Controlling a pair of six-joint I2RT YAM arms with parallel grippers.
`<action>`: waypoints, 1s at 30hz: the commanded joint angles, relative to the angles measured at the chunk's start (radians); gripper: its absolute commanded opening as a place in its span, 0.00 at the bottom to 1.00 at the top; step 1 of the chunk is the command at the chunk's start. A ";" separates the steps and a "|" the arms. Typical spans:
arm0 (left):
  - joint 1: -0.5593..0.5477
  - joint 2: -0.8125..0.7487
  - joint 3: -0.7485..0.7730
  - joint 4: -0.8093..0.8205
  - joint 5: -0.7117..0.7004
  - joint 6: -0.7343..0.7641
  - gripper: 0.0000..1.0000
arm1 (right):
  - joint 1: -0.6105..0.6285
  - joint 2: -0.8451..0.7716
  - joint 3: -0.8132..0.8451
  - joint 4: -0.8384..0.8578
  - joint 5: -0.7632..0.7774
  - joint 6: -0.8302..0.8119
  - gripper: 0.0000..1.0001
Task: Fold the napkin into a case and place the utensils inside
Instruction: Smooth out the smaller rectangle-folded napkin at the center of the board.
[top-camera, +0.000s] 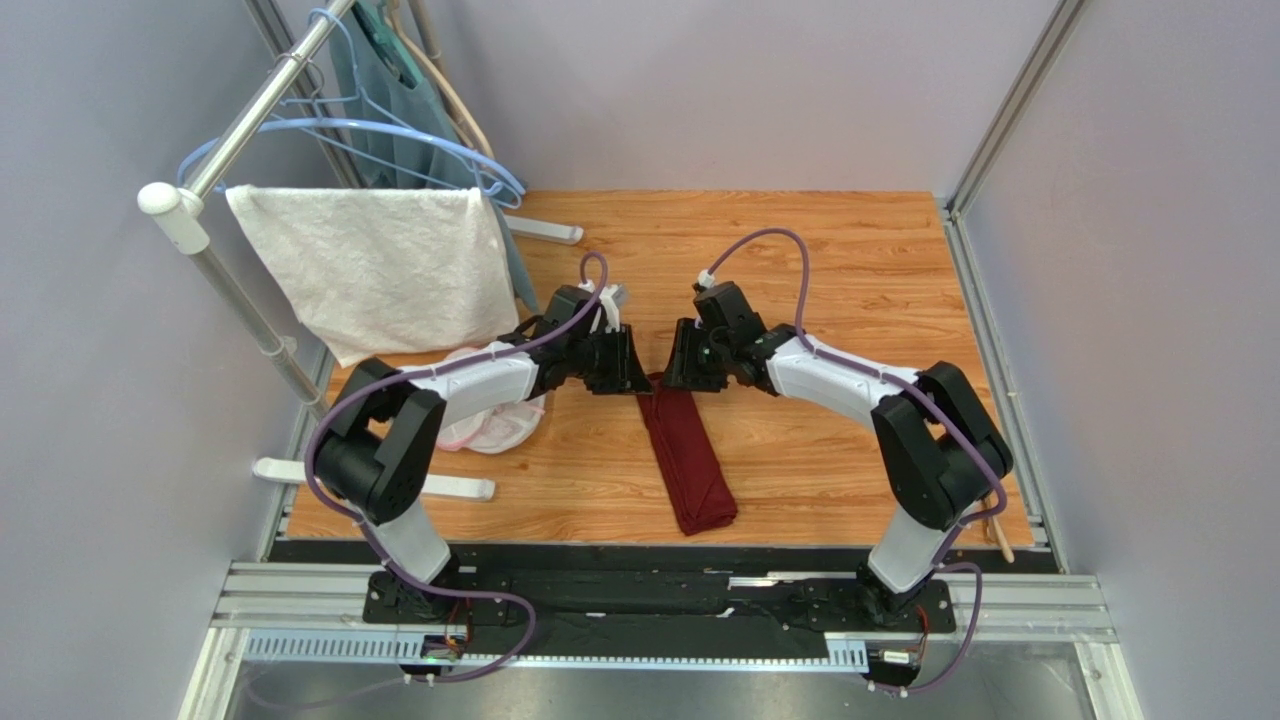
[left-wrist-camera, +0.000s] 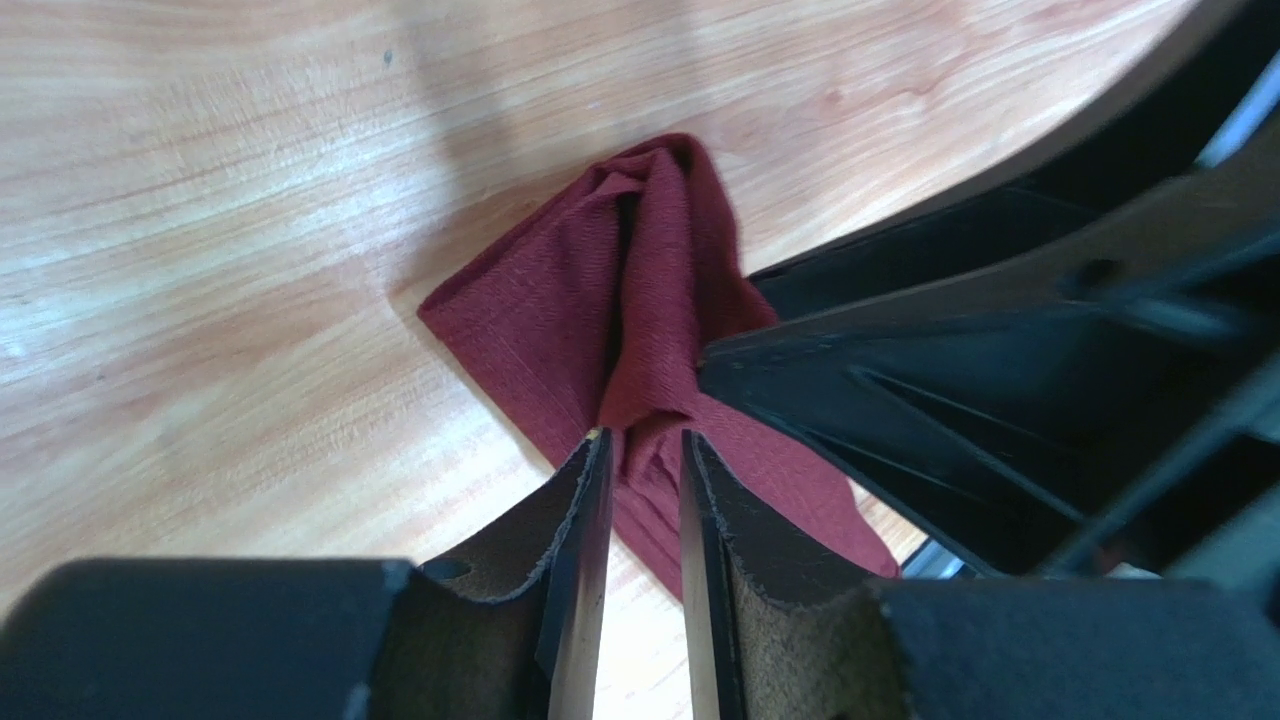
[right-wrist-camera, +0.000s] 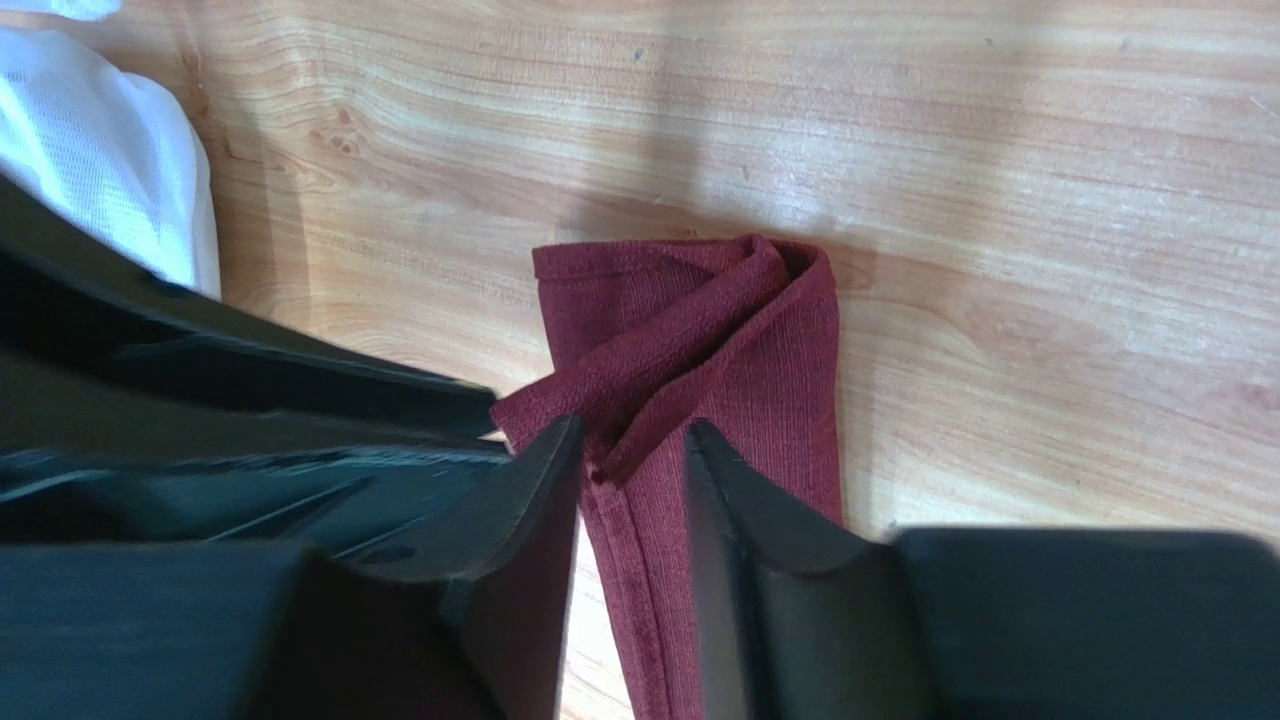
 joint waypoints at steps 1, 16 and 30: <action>0.007 0.061 0.041 0.042 0.045 -0.013 0.29 | -0.007 0.023 0.051 0.048 -0.020 -0.023 0.31; 0.008 0.088 0.038 0.083 0.060 -0.033 0.10 | -0.007 -0.006 0.055 0.027 -0.083 -0.049 0.03; 0.008 0.066 0.029 0.086 0.054 -0.028 0.07 | -0.010 0.041 0.072 0.093 -0.191 -0.006 0.15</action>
